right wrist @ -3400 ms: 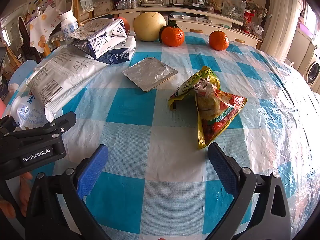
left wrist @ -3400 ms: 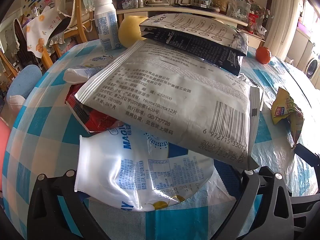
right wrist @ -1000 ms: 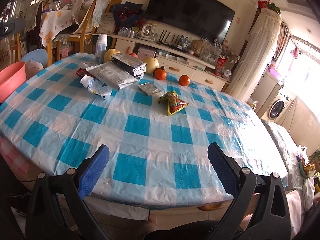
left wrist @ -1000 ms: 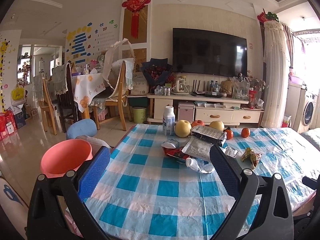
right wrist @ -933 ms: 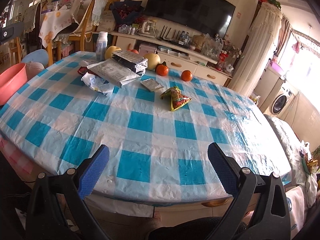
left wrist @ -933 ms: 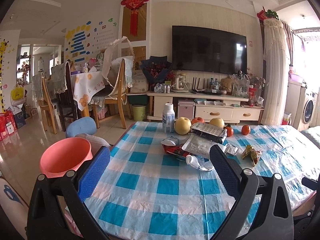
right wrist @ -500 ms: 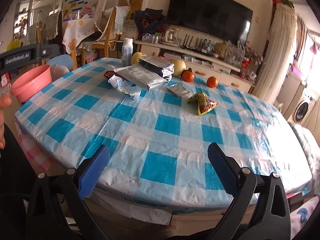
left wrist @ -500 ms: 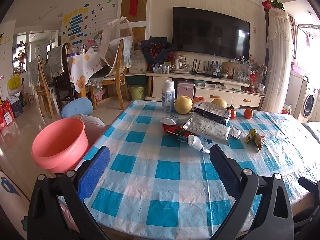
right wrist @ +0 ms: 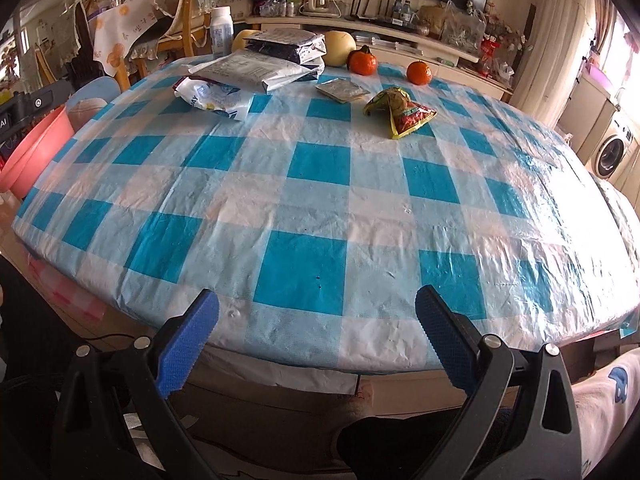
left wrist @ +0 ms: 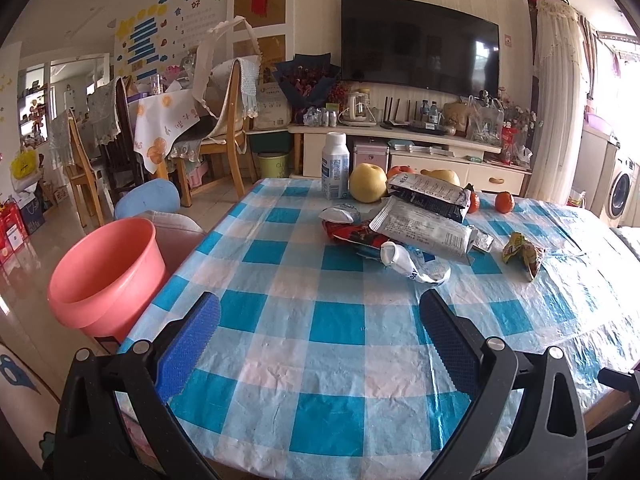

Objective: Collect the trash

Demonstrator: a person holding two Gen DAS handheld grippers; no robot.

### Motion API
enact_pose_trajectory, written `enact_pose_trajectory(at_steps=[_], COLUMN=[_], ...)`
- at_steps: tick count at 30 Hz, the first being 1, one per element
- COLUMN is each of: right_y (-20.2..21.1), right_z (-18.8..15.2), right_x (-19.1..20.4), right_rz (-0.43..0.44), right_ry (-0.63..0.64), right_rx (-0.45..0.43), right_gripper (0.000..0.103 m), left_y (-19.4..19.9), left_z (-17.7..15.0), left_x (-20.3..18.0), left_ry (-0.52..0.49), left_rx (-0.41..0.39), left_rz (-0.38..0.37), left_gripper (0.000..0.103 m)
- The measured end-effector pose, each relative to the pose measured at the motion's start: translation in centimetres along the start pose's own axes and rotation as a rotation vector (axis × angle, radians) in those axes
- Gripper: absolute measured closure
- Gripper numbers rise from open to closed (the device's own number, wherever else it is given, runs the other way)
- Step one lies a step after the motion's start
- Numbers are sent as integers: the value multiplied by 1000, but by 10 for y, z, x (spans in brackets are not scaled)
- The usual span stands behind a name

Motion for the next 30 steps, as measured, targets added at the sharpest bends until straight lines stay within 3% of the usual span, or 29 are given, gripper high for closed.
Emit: enact_pose_trajectory(at_steps=[6, 11, 14, 20, 26, 30], right_y=[-2, 17, 22, 2, -15, -23], right_z=[7, 18, 27, 38, 53, 66], right_x=[-11, -18, -23, -32, -48, -62], right_rz=[17, 130, 143, 212, 128, 91], right_ry=[-26, -40, -52, -96, -126, -163], right_rx=[-6, -135, -207, -158, -102, -125], right_gripper=[4, 4, 4, 4, 4, 6], left_y=[-12, -18, -23, -40, -64, -81], left_z=[-4, -1, 2, 8, 20, 30], left_x=[-5, -19, -24, -31, -33, -31], left_ry=[19, -34, -48, -33, -23, -5], left_rx=[34, 39, 52, 73, 90, 91], left_rz=[-70, -113, -153, -248, -279, -309], left_gripper=[4, 4, 4, 4, 5, 5])
Point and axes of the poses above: each gripper's, at about its wrist camera, not at the fingertips, and y roughly against the way its jaws point, x to its left, z to its top, the point moved 1 cm from there along -y, roughly the way its jaws point, and after that the axes turned 14 degrees about -y, right-handed, at the moved point
